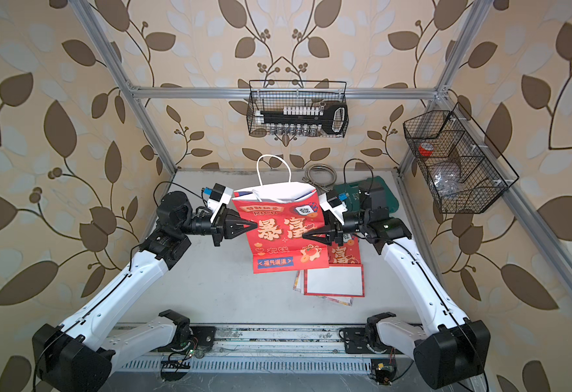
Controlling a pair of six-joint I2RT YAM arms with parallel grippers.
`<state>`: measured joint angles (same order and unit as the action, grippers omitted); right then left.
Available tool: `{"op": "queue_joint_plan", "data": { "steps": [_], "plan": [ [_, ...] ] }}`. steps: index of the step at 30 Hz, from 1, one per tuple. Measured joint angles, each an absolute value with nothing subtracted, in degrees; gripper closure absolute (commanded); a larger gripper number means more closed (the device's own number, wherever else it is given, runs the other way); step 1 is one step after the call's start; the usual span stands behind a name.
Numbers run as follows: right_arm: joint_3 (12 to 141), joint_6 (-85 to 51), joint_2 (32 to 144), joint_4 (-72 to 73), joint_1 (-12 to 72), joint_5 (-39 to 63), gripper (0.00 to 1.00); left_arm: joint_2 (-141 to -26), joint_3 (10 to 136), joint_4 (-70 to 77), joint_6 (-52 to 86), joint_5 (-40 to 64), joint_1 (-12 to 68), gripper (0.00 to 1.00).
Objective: Put away the paper bag
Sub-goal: Press the paper bag.
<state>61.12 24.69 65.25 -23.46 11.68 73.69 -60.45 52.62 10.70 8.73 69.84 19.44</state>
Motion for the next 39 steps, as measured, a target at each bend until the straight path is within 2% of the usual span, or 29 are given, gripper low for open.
{"op": "queue_joint_plan", "data": {
  "steps": [2,7,8,11,14,15,16,17,20,25,29,34,39],
  "plan": [
    [59.90,25.23,63.35,-23.77,10.83,72.62,0.37,-60.45,53.52,8.95,7.81,70.50,19.42,1.00],
    [57.08,25.54,61.76,-24.25,10.33,71.61,0.54,-60.45,54.24,7.79,7.55,70.91,19.40,1.00],
    [56.88,25.34,61.98,-24.34,10.33,71.70,0.60,-60.49,54.24,7.70,7.57,70.98,19.40,1.00],
    [56.66,25.08,62.54,-24.56,10.20,72.03,0.99,-60.53,54.33,7.35,7.62,70.96,19.40,1.00],
    [56.66,24.91,62.52,-24.64,10.20,72.58,1.00,-60.58,54.92,7.03,7.66,70.96,19.40,1.00],
    [56.66,24.88,62.52,-24.64,10.20,72.69,0.96,-60.58,55.05,7.01,7.66,70.96,19.40,1.00],
    [56.66,24.73,62.52,-24.71,10.07,72.84,0.66,-60.58,55.22,6.92,7.66,70.94,19.40,1.00],
    [56.66,24.67,62.48,-24.75,9.98,72.71,0.49,-60.58,55.42,6.63,7.64,70.91,19.40,1.00],
    [56.66,24.99,61.80,-25.04,9.52,71.24,0.33,-60.58,56.07,5.96,7.49,70.50,19.40,1.00],
    [56.51,24.12,57.28,-24.64,6.98,67.40,0.26,-60.58,57.49,1.30,4.95,69.36,18.48,1.00],
    [56.27,23.29,51.40,-24.73,4.34,63.48,0.15,-60.36,57.98,-2.00,3.95,67.16,16.01,1.00],
    [52.31,27.11,46.59,-27.20,3.95,56.55,0.12,-59.59,58.00,-3.05,4.08,65.58,14.15,1.00],
    [46.98,31.79,48.75,-29.39,4.34,51.31,0.09,-58.48,58.33,-1.61,6.44,65.98,14.17,1.00]
  ]
}}
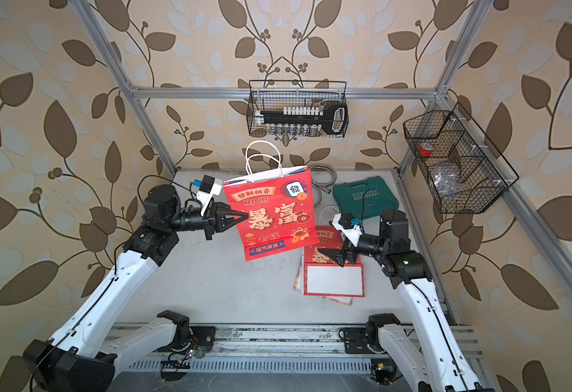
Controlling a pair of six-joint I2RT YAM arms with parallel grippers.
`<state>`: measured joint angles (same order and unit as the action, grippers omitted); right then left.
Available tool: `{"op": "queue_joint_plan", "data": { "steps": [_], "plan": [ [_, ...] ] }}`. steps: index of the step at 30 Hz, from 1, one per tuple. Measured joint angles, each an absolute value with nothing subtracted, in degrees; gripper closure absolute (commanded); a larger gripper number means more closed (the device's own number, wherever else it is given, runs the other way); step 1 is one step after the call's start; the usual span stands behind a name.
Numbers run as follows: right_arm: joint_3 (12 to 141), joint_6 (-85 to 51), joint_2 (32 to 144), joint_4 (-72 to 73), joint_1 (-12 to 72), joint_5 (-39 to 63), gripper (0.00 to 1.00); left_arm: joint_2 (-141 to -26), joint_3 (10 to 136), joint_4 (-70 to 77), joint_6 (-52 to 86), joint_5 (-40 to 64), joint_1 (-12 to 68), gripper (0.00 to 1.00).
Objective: Put away the paper bag
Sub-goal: Press the paper bag.
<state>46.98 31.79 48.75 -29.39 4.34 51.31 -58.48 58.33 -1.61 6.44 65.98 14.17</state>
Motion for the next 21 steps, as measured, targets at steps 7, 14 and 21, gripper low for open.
{"op": "queue_joint_plan", "data": {
  "steps": [7,14,21],
  "plan": [
    [49.23,33.01,57.76,-28.16,7.90,56.47,0.01,-58.13,58.33,5.74,13.80,69.32,14.17,1.00],
    [52.62,26.94,60.60,-17.04,10.13,64.42,0.02,-58.78,58.24,9.32,18.15,72.23,14.33,1.00],
    [57.60,24.01,64.51,-13.45,13.47,71.13,0.32,-60.45,58.22,10.41,19.53,73.14,15.07,1.00]
  ]
}}
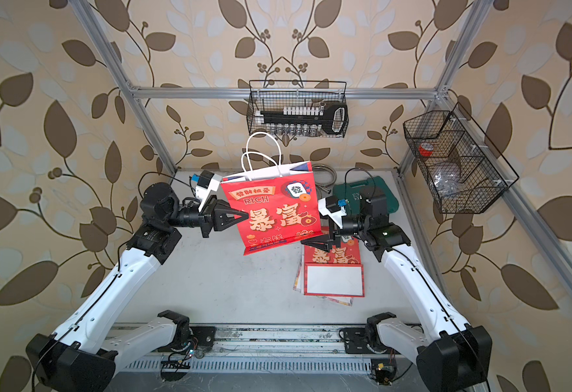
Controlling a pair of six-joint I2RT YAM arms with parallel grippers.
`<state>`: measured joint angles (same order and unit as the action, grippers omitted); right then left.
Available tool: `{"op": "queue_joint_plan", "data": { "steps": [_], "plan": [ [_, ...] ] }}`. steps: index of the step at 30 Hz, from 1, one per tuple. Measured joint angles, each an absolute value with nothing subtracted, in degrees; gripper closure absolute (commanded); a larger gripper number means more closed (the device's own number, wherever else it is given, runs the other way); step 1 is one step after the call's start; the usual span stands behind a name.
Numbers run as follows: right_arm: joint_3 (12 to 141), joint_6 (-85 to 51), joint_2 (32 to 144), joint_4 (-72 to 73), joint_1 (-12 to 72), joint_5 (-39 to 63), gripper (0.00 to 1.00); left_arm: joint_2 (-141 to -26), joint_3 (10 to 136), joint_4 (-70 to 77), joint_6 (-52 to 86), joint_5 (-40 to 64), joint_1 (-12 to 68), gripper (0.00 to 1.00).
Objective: Put away the paper bag
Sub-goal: Press the paper bag.
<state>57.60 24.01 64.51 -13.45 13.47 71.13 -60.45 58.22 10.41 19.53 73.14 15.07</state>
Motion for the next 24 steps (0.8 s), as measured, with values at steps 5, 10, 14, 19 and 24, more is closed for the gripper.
{"op": "queue_joint_plan", "data": {
  "steps": [5,10,14,19,24],
  "plan": [
    [59.24,23.70,66.41,-13.50,14.26,74.13,0.69,-60.58,58.22,10.41,19.53,72.55,15.05,1.00],
    [60.18,23.27,67.33,-14.33,14.26,75.94,1.00,-60.53,58.19,9.56,18.96,70.19,15.05,0.73],
    [61.56,23.05,67.75,-15.20,14.35,77.03,1.00,-59.70,57.56,8.88,17.74,65.60,15.07,0.23],
    [62.98,22.46,67.85,-15.66,14.06,77.93,1.00,-54.08,53.36,8.21,13.47,55.77,15.07,0.01],
    [63.18,20.67,67.85,-15.49,13.04,77.08,1.00,-42.24,41.50,12.80,11.92,46.48,15.05,0.01]
  ]
}}
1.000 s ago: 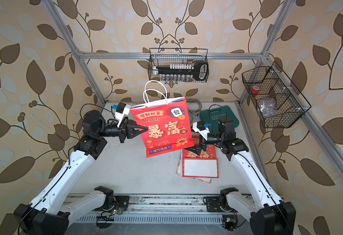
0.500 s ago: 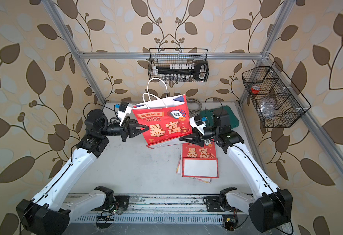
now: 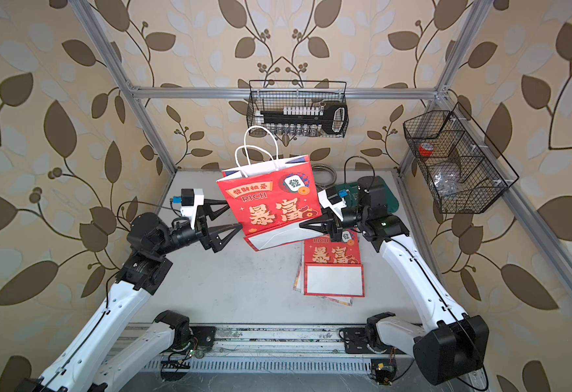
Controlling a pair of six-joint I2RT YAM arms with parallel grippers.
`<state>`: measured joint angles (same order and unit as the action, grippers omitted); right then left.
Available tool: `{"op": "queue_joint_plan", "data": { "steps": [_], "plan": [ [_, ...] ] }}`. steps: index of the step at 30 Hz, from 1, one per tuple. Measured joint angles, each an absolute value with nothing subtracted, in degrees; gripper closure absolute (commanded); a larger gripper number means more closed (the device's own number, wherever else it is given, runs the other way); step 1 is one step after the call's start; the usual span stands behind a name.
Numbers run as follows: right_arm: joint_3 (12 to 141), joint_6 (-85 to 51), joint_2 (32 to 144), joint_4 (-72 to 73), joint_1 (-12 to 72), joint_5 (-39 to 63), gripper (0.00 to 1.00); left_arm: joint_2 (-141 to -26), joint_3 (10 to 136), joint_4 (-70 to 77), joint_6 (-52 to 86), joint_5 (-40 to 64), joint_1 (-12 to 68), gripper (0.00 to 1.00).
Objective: Put away the paper bag
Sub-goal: Press the paper bag.
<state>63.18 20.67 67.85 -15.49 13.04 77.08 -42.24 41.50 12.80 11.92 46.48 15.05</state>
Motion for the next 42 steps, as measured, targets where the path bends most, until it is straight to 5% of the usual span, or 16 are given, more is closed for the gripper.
{"op": "queue_joint_plan", "data": {
  "steps": [4,15,20,21,22,28,30,32,34,36,37,42],
  "plan": [
    [63.24,18.52,67.85,-14.66,12.95,76.05,1.00,-39.48,34.89,15.99,12.25,47.33,15.38,0.01],
    [63.24,15.38,67.85,-12.95,13.89,75.85,1.00,-56.10,29.89,31.14,16.91,50.50,25.56,0.06],
    [63.24,14.94,67.90,-12.34,13.89,75.75,1.00,-56.58,29.91,39.13,18.50,51.16,25.54,0.59],
    [63.24,14.81,67.92,-12.29,13.89,75.66,1.00,-56.58,29.93,40.25,18.39,51.29,25.54,0.73],
    [63.24,14.79,67.96,-12.23,13.89,75.64,1.00,-56.60,29.95,41.43,18.55,51.79,25.54,1.00],
    [63.24,14.76,68.14,-11.73,13.87,75.64,1.00,-57.34,30.13,45.34,19.09,53.56,25.54,1.00],
    [63.24,14.76,68.14,-11.73,13.76,75.61,1.00,-57.52,30.44,45.19,19.25,53.58,25.54,0.50],
    [63.24,14.79,68.14,-11.84,13.87,75.64,1.00,-57.47,31.57,45.06,19.38,53.47,25.54,0.43],
    [63.24,14.76,68.16,-11.88,13.87,75.64,1.00,-57.39,33.10,45.04,19.62,53.41,25.54,0.59],
    [63.24,14.79,68.20,-12.14,13.87,75.64,1.00,-57.08,34.41,45.15,19.53,53.41,25.54,0.93],
    [63.24,14.79,68.23,-12.27,13.87,75.66,1.00,-56.86,34.94,45.10,19.57,53.54,25.54,1.00],
    [63.24,14.79,68.27,-12.32,13.87,75.81,1.00,-56.60,35.55,44.40,18.57,54.00,25.54,1.00]
  ]
}}
